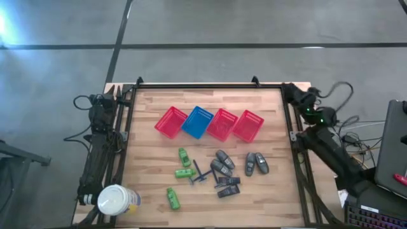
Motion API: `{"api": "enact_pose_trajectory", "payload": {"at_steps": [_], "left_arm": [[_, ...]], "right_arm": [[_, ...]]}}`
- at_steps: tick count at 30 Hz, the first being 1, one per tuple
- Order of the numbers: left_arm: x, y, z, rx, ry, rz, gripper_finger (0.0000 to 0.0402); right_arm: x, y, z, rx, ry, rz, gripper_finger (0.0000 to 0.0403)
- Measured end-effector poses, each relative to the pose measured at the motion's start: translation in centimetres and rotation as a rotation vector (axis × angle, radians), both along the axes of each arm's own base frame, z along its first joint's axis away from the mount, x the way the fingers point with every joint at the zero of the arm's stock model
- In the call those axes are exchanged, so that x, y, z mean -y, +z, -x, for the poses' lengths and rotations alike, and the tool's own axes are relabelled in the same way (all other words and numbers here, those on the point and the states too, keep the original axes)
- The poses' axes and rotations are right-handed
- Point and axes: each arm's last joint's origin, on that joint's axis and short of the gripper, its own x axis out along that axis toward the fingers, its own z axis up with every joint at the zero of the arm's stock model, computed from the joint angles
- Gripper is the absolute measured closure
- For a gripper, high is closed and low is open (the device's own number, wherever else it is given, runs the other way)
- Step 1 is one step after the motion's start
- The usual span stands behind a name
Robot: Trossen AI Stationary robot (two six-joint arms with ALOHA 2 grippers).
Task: Pick & Place Travel size toiletries
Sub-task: Put the black deodorant into the right red bin
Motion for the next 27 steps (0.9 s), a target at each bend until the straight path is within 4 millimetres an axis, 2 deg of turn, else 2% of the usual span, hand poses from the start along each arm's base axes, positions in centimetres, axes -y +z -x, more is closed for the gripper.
{"api": "enact_pose_trajectory", "payload": {"at_steps": [5,8,12,16,20,27], "left_arm": [[0.0,0.0,0.0,0.000,0.000,0.000,0.0296],[0.0,0.0,0.0,0.000,0.000,0.000,0.0296],[0.0,0.0,0.0,0.000,0.000,0.000,0.0296],[0.0,0.0,0.0,0.000,0.000,0.001,0.0296],[0.0,0.0,0.0,0.000,0.000,0.001,0.0296],[0.0,0.0,0.0,0.000,0.000,0.000,0.0296]], "right_arm": [[0.2,1.8,-3.7,-0.342,0.089,-0.186,0.0039],[-0.3,2.4,-6.0,-0.556,0.213,-0.286,0.0039],[-1.8,2.5,-8.4,-0.832,0.369,-0.433,0.0039],[-3.1,1.7,-9.9,-1.106,0.454,-0.555,0.0039],[-3.6,0.5,-11.5,-1.261,0.485,-0.647,0.0039],[-5.6,-0.1,-14.8,-1.355,0.830,-0.635,0.0039]]}}
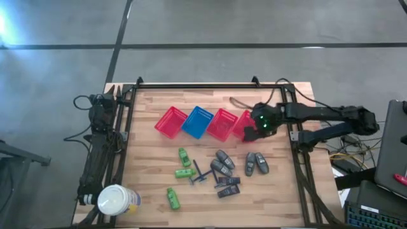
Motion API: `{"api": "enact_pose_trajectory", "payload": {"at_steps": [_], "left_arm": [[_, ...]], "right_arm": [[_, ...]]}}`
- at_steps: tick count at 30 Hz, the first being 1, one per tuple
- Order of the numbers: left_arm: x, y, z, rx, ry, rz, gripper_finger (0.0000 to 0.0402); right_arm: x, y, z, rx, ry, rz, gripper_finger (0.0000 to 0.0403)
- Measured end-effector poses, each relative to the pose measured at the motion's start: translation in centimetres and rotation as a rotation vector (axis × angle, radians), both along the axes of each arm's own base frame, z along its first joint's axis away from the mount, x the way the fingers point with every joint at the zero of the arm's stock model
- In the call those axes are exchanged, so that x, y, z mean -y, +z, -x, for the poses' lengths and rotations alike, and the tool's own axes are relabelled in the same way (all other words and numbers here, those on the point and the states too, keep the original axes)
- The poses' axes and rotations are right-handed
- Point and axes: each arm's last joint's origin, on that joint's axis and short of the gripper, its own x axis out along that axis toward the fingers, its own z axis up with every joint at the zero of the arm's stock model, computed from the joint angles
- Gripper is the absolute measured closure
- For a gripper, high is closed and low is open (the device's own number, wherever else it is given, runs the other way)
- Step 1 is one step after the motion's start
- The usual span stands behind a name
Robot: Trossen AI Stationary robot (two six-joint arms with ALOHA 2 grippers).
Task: Pick & Place Travel size toiletries
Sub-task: Put the black deodorant into the right red bin
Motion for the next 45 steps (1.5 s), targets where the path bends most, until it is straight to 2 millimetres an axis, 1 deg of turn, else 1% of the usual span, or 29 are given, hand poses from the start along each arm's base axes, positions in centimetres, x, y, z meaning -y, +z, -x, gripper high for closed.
{"api": "enact_pose_trajectory", "payload": {"at_steps": [5,10,17,22,29,35,42,45], "left_arm": [[0.0,0.0,0.0,0.000,0.000,0.000,0.0296],[0.0,0.0,0.0,0.000,0.000,0.000,0.0296],[0.0,0.0,0.0,0.000,0.000,0.001,0.0296],[0.0,0.0,0.0,0.000,0.000,0.000,0.0296],[0.0,0.0,0.0,0.000,0.000,0.000,0.0296],[0.0,0.0,0.0,0.000,0.000,0.001,0.0296],[0.0,0.0,0.0,0.000,0.000,0.001,0.0296],[0.0,0.0,0.0,0.000,0.000,0.000,0.0296]], "right_arm": [[-2.2,-0.4,-0.4,-0.133,0.090,-0.043,0.0039],[-5.1,-0.7,0.3,-0.255,0.145,-0.074,0.0039],[-8.8,-1.3,2.1,-0.394,0.049,-0.152,0.0039],[-10.4,-1.7,3.0,-0.456,-0.006,-0.154,0.0039],[-11.5,-2.3,3.7,-0.495,0.021,-0.139,0.0039],[-11.3,-2.8,3.8,-0.537,-0.069,-0.157,0.0039],[-11.4,-3.1,3.9,-0.528,-0.045,-0.151,0.0039],[-11.3,-3.5,4.1,-0.537,-0.043,-0.139,0.0039]]}}
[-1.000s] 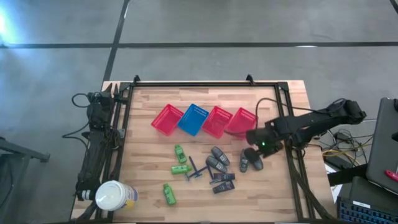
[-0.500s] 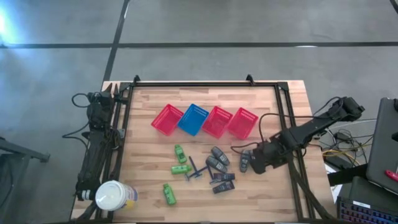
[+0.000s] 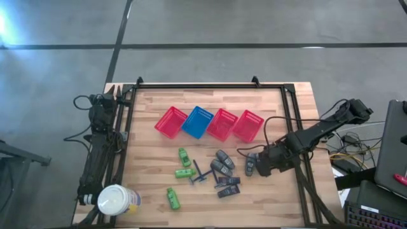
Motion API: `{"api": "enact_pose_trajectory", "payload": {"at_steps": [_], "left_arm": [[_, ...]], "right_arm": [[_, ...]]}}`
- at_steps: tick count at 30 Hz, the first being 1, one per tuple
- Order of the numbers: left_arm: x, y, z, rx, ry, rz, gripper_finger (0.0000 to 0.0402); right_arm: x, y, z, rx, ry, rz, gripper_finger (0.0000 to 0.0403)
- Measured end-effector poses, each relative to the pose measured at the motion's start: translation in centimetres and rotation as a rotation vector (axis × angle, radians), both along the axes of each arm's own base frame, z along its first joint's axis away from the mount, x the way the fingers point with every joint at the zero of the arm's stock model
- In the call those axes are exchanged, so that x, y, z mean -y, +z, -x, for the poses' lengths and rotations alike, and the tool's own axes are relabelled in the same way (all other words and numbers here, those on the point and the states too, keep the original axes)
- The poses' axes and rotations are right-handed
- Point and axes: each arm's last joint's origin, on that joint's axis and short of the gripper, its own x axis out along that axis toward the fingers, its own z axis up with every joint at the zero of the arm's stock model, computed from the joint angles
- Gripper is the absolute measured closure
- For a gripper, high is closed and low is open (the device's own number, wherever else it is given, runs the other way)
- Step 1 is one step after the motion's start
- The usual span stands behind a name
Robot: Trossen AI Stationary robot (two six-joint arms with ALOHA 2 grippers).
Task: Pick & Place Travel size toiletries
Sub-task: Put the black deodorant into the right red bin
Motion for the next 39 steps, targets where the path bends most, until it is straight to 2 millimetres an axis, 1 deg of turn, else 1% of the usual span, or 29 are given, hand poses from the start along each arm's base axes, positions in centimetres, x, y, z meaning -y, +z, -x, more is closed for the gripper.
{"api": "enact_pose_trajectory", "payload": {"at_steps": [5,10,16,22,27,33,39], "left_arm": [[0.0,0.0,0.0,0.000,0.000,0.000,0.0296],[0.0,0.0,0.0,0.000,0.000,0.000,0.0296],[0.0,0.0,0.0,0.000,0.000,0.000,0.0296],[0.0,0.0,0.0,0.000,0.000,0.000,0.0296],[0.0,0.0,0.0,-0.001,0.000,0.002,0.0296],[0.0,0.0,0.0,-0.001,0.000,0.002,0.0296],[0.0,0.0,0.0,-0.001,0.000,0.002,0.0296]], "right_arm": [[0.3,-0.6,0.2,-0.001,-0.016,0.053,0.0039],[0.3,-1.3,0.4,-0.007,-0.021,0.056,0.0039],[0.3,-3.2,0.4,-0.017,-0.044,0.055,0.0039],[0.0,-4.0,-0.4,-0.021,-0.047,0.057,0.0039],[-0.3,-5.0,-1.2,-0.040,-0.031,0.098,0.0039],[-0.8,-6.5,-2.5,-0.062,0.037,0.149,0.0039],[-1.3,-6.9,-3.5,-0.061,0.102,0.157,0.0039]]}}
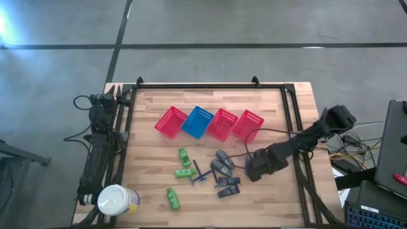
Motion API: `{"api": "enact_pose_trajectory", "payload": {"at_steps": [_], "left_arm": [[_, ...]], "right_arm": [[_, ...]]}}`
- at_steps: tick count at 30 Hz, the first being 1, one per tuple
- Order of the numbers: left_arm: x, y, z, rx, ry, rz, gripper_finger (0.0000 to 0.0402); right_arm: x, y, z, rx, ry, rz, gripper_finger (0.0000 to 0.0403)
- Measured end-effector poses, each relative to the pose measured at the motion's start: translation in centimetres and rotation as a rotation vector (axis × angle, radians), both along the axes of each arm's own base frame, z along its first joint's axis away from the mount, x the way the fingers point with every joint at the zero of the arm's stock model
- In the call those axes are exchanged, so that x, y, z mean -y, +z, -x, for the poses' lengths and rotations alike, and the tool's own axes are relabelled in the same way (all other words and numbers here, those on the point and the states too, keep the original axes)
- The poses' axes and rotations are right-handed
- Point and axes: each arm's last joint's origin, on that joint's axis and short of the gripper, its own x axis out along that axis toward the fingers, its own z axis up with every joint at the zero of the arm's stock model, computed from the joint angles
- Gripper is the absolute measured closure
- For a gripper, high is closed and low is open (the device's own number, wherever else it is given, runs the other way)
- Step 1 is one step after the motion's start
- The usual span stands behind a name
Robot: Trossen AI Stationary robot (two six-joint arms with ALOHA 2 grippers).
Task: Pick & Place Travel size toiletries
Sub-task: Put the black deodorant into the right red bin
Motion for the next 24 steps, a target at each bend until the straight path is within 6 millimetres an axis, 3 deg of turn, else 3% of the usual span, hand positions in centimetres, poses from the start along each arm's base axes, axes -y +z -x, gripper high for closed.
{"api": "enact_pose_trajectory", "payload": {"at_steps": [20,24], "left_arm": [[0.0,0.0,0.0,0.000,0.000,0.003,0.0296],[0.0,0.0,0.0,0.000,0.000,0.002,0.0296]], "right_arm": [[3.2,-0.7,-0.6,0.014,0.024,0.065,0.0039],[3.2,-0.7,-0.5,0.016,0.040,0.067,0.0056]]}}
